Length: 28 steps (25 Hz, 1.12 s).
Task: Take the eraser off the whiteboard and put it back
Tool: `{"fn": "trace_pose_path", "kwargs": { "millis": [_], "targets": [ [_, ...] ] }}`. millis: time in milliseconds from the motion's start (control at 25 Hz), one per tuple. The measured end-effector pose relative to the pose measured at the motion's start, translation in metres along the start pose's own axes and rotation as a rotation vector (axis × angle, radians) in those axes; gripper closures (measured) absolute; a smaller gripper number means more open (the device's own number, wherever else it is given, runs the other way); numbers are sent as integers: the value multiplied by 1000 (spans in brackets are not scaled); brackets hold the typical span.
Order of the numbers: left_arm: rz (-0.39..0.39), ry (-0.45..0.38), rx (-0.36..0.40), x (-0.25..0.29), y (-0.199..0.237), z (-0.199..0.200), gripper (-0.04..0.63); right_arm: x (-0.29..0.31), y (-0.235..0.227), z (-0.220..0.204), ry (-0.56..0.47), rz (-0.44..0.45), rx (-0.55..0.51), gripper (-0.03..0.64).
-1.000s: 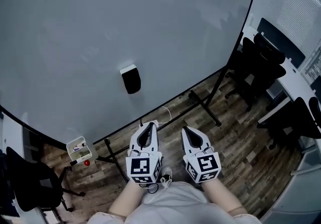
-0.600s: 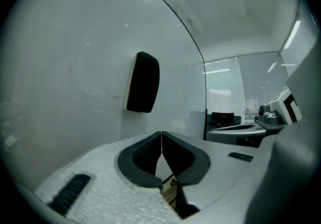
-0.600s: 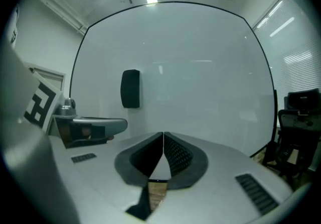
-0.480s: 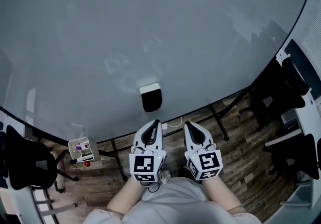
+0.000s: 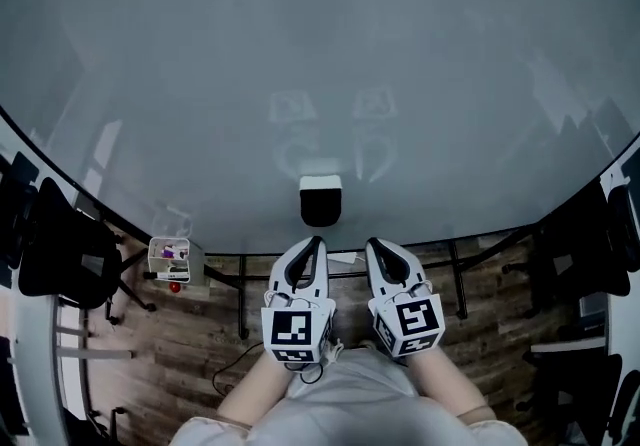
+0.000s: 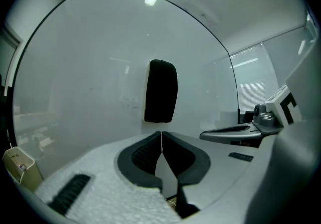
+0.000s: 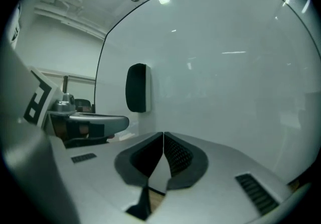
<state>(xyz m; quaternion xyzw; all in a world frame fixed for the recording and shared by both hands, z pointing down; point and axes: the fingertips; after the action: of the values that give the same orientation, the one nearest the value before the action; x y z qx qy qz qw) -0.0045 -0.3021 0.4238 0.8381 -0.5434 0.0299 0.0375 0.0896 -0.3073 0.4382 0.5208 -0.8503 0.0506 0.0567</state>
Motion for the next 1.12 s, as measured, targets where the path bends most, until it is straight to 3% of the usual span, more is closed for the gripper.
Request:
{"fn": "trace_pose_path", "kwargs": {
  "millis": [160,320,400,520,680,840,1120],
  "targets": [
    [42,-36,-12,-4,-9,10,577,2,-5,-2,12,64,-3,589],
    [117,-64,31,-4,-11,32,561,1,-11,-2,15,100,-8,589],
    [151,-75,54,-2,-10,41,405,0,-14,-2,16,113,-13,589],
    [188,-103,102,2,-9,54,336,-1,-15,-3,19,132,-19,589],
    [221,-97,129,11,-5,63,314,-4,-20,-7,27,134,-17,589],
    [263,-102,99,17,6,65,310,-6,-26,-8,35,137,-29,589],
    [245,-65,34,31,16,60,311,-6,-39,-4,25,101,-45,589]
  ]
}}
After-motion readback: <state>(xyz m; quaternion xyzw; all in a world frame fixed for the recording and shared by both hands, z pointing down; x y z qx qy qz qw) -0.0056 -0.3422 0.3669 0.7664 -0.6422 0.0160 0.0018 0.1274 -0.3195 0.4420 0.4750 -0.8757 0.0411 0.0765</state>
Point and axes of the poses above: the fingertips, and each gripper's own axes: x forward along the fingers, y to its left, z out of its top, and after that the axes turned 7 degrees about -z, right-handed
